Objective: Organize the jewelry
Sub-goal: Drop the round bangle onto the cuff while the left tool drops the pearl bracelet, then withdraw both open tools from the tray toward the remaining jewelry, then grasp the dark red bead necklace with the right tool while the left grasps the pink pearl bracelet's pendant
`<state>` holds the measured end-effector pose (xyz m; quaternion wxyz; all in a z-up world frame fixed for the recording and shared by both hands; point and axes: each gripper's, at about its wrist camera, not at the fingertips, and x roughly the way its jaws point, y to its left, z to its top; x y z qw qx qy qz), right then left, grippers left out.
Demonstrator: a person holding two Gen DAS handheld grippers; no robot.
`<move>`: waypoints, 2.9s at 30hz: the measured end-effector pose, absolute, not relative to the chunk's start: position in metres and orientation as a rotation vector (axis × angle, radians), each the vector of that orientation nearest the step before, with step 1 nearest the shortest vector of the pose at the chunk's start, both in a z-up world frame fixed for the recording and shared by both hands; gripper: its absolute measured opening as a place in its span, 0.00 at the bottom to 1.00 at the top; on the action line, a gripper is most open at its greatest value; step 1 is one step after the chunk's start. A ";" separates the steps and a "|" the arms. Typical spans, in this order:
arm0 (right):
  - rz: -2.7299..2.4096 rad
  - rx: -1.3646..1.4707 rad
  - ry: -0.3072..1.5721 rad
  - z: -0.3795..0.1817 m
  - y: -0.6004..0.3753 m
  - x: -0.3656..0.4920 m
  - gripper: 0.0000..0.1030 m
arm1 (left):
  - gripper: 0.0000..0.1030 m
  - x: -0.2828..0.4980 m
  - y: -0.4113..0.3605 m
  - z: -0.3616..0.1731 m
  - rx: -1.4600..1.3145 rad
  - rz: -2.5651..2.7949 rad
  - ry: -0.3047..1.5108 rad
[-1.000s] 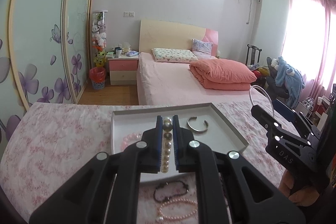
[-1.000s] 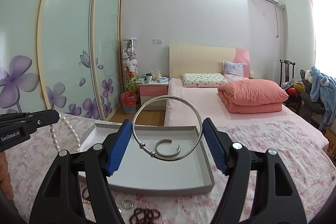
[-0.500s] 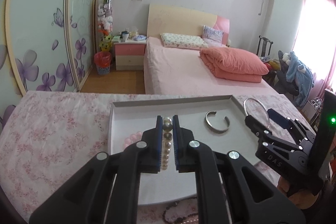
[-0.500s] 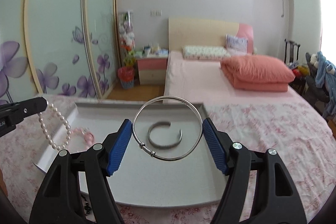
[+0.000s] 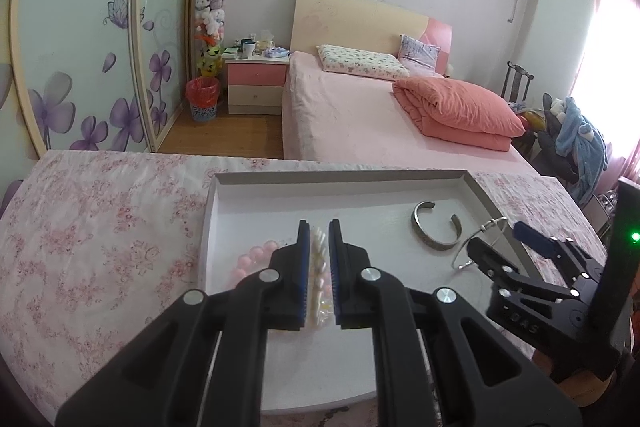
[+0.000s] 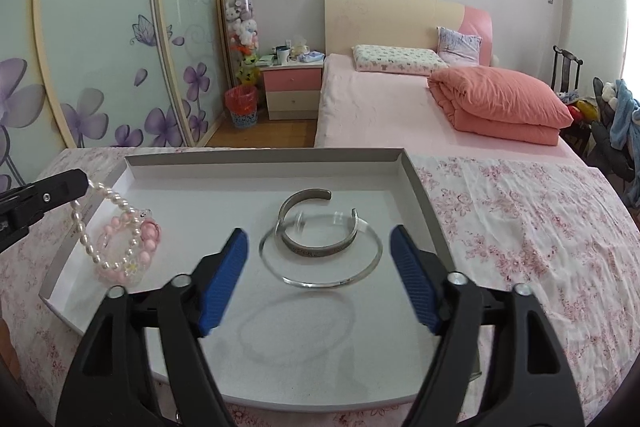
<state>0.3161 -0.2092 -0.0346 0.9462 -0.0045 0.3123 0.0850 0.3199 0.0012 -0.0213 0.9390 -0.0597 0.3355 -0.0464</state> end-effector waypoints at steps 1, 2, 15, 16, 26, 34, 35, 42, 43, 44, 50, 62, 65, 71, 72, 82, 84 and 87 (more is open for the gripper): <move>0.172 -0.010 0.632 -0.034 -0.209 0.314 0.75 | 0.11 0.319 0.004 -0.022 -0.124 -0.091 0.686; 0.170 -0.009 0.630 -0.033 -0.210 0.313 0.75 | 0.11 0.318 0.005 -0.021 -0.128 -0.089 0.686; 0.162 -0.013 0.616 -0.028 -0.215 0.298 0.75 | 0.12 0.296 0.023 -0.017 -0.162 -0.072 0.689; 0.162 -0.014 0.614 -0.027 -0.216 0.295 0.75 | 0.12 0.293 0.024 -0.016 -0.163 -0.073 0.688; 0.181 -0.015 0.624 -0.026 -0.228 0.256 0.74 | 0.15 0.252 0.031 -0.020 -0.158 -0.088 0.697; 0.226 -0.019 0.718 -0.044 -0.235 0.222 0.66 | 0.20 0.213 0.031 -0.039 -0.129 -0.128 0.744; 0.237 -0.015 0.732 -0.047 -0.236 0.219 0.64 | 0.22 0.208 0.031 -0.043 -0.125 -0.133 0.756; 0.331 -0.066 0.831 -0.068 -0.216 0.203 0.58 | 0.30 0.186 0.031 -0.061 -0.102 -0.168 0.807; 0.342 -0.077 0.839 -0.070 -0.212 0.202 0.58 | 0.31 0.183 0.030 -0.063 -0.095 -0.174 0.813; 0.348 -0.084 0.845 -0.071 -0.211 0.202 0.58 | 0.33 0.182 0.030 -0.064 -0.091 -0.179 0.815; 0.347 -0.132 0.887 -0.079 -0.194 0.207 0.58 | 0.37 0.178 0.026 -0.071 -0.069 -0.206 0.828; 0.216 -0.092 0.876 -0.077 -0.216 0.215 0.14 | 0.41 0.168 0.005 -0.081 0.032 -0.273 0.843; 0.146 -0.055 0.880 -0.077 -0.231 0.220 0.13 | 0.41 0.165 -0.001 -0.084 0.068 -0.290 0.848; 0.136 -0.055 0.880 -0.079 -0.234 0.221 0.13 | 0.39 0.168 -0.010 -0.091 0.109 -0.282 0.871; 0.137 -0.054 0.881 -0.079 -0.234 0.222 0.13 | 0.36 0.169 -0.010 -0.092 0.109 -0.280 0.876; 0.142 -0.045 0.882 -0.079 -0.235 0.222 0.14 | 0.27 0.178 -0.018 -0.096 0.127 -0.272 0.896; 0.143 -0.044 0.882 -0.079 -0.235 0.222 0.14 | 0.22 0.178 -0.018 -0.095 0.127 -0.267 0.896; 0.144 -0.042 0.883 -0.079 -0.235 0.223 0.14 | 0.18 0.179 -0.018 -0.096 0.125 -0.258 0.896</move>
